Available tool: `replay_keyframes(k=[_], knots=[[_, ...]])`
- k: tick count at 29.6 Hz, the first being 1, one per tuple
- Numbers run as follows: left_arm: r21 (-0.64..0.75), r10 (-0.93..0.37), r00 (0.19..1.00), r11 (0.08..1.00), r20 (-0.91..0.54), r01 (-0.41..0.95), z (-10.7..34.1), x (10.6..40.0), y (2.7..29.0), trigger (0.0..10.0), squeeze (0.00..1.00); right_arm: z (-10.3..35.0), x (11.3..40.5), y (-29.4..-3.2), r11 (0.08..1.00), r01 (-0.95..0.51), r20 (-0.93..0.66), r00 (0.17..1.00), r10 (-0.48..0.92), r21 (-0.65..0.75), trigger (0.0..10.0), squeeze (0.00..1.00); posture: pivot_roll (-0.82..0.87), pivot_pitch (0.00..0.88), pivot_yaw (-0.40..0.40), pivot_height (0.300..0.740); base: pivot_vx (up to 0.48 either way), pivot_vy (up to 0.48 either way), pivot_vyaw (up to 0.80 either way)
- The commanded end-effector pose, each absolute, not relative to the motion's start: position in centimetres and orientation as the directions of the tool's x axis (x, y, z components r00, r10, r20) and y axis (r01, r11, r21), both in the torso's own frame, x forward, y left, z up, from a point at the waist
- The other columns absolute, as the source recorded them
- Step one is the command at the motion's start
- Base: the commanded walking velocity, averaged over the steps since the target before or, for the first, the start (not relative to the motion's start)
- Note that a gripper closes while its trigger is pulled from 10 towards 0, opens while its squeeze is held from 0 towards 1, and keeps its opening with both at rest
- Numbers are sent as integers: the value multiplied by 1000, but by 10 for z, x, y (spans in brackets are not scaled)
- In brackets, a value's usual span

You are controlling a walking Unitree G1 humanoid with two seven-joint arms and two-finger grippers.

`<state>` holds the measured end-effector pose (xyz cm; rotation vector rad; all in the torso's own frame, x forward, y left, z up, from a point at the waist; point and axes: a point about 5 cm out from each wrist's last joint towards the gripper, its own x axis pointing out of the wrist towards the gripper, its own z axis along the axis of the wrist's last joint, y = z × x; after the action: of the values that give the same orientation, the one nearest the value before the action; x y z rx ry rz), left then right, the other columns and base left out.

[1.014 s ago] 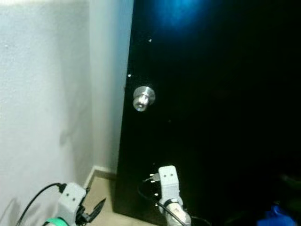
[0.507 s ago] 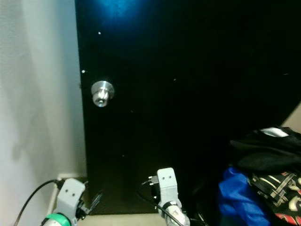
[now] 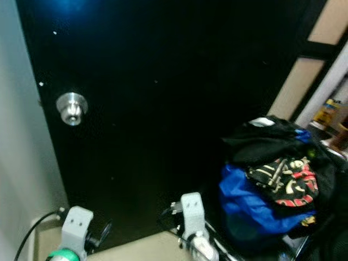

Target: Clothes washing

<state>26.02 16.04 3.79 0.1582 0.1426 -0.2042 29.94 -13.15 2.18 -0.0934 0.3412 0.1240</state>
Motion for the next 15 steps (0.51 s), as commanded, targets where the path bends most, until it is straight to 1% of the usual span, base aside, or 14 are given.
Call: replay_keyframes(k=[1,15], knots=[[127,-200,964,966,-174,223,34,259,156,10000,0,18,297,-139,989,-122,-360,929,84,-85,10000,0,10,49,-21,740,0,0,-800],[123,-168,972,974,-164,189,34,261,157,10000,0,18,297,-139,989,-119,-360,929,81,-86,10000,0,9,49,-23,740,0,0,-800]])
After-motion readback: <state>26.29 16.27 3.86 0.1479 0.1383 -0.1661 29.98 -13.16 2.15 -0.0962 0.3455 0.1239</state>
